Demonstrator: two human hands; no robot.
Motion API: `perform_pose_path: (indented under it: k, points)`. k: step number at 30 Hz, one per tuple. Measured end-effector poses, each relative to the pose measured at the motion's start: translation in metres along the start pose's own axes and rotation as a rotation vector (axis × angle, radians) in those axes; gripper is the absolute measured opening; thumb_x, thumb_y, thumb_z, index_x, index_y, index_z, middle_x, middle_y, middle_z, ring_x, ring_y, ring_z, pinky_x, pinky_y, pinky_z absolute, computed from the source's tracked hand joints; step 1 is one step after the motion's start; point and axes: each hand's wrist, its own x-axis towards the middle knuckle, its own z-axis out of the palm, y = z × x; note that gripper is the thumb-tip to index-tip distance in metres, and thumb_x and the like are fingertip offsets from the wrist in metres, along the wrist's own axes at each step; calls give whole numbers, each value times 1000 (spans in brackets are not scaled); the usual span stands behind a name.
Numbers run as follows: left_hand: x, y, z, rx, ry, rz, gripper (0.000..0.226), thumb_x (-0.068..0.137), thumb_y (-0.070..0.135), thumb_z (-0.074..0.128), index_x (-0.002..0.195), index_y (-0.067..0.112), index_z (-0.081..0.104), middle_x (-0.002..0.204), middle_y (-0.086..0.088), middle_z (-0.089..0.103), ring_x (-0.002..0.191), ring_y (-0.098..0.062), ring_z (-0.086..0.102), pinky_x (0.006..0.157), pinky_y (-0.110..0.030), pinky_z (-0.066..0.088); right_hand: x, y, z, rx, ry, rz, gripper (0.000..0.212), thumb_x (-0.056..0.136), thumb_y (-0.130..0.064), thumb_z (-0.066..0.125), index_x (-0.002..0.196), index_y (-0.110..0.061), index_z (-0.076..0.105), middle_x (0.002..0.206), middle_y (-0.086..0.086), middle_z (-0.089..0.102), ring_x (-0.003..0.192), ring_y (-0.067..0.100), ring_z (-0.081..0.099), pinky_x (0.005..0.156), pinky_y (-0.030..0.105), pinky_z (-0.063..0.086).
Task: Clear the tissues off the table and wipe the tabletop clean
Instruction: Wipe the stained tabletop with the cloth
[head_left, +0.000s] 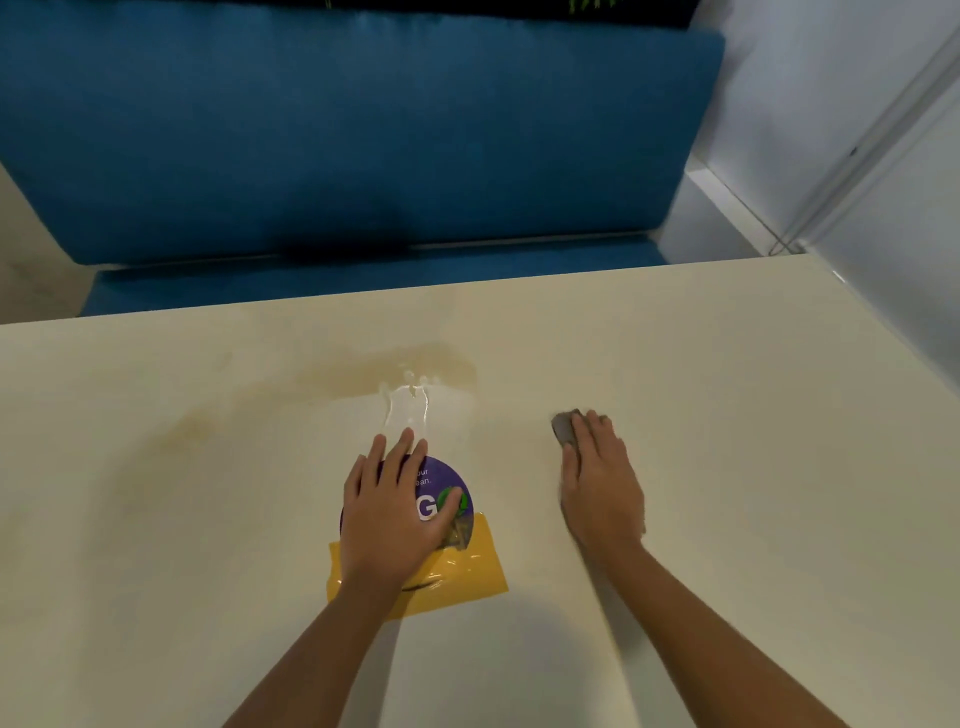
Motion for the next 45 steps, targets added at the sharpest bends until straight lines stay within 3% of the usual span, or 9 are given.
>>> perform_pose_path:
  k: [3,5,11,16,20,24,31,42,45]
  points:
    - [1,1,0,6,9,11,70,82,62,32,125,13,58,134,-4,54,126,-32,47,102,-44,38,-10,-42,9,7,43,68,40,88,-14,41,122,1,56,122,17,60,115,33,56,102,35,37]
    - [1,1,-1,-5,-5,7,72,82,63,30,127,13,56,135,-4,53,127,-32,46,102,-44,37,-22,-60,10,39,52,-68,38,84,-12,51,120,-1,58,119,15,62,113,30,59,104,32,34]
    - [-1,0,-2,-19,8,18,72,83,62,30,126,12,57,135,-6,54,126,-33,47,101,-45,37,-40,-20,-9,78,-165,-476,41,95,-29,37,129,-15,54,135,1,53,129,15,44,107,28,33]
    - [0,0,-2,6,20,28,69,83,61,31,124,12,58,133,-6,55,124,-34,49,100,-45,40,-44,12,-13,83,0,-140,45,95,-33,31,131,-16,53,137,-1,51,130,14,42,108,19,22]
    - [0,-2,0,12,21,32,70,83,62,30,125,12,57,134,-7,54,126,-33,47,100,-45,39,-53,-22,-4,-9,71,120,46,91,-21,30,123,-1,57,126,14,58,118,30,55,105,30,23]
    - [-1,-2,1,1,5,23,73,83,63,28,128,12,55,137,-7,51,129,-33,43,103,-46,36,-66,-48,0,23,64,-2,44,90,-20,34,124,-5,58,127,11,59,119,26,55,98,35,47]
    - [-1,-2,-1,-15,5,26,68,83,60,39,127,12,56,136,-7,52,129,-34,43,102,-46,37,-67,-4,-12,55,-145,-462,45,101,-32,24,132,-14,51,137,1,51,132,14,39,108,28,29]
    - [-3,-2,-4,-40,-31,28,79,82,65,23,130,10,53,141,-7,47,133,-33,38,108,-44,31,-98,-15,-10,62,74,131,44,94,-20,29,126,-4,54,128,12,57,121,27,53,104,31,28]
    - [-6,-4,-6,-39,-54,56,75,85,61,26,126,7,57,135,-11,53,127,-37,45,104,-47,36,-112,-34,-7,83,14,-9,47,99,-24,16,131,-9,47,133,10,53,126,25,47,109,27,22]
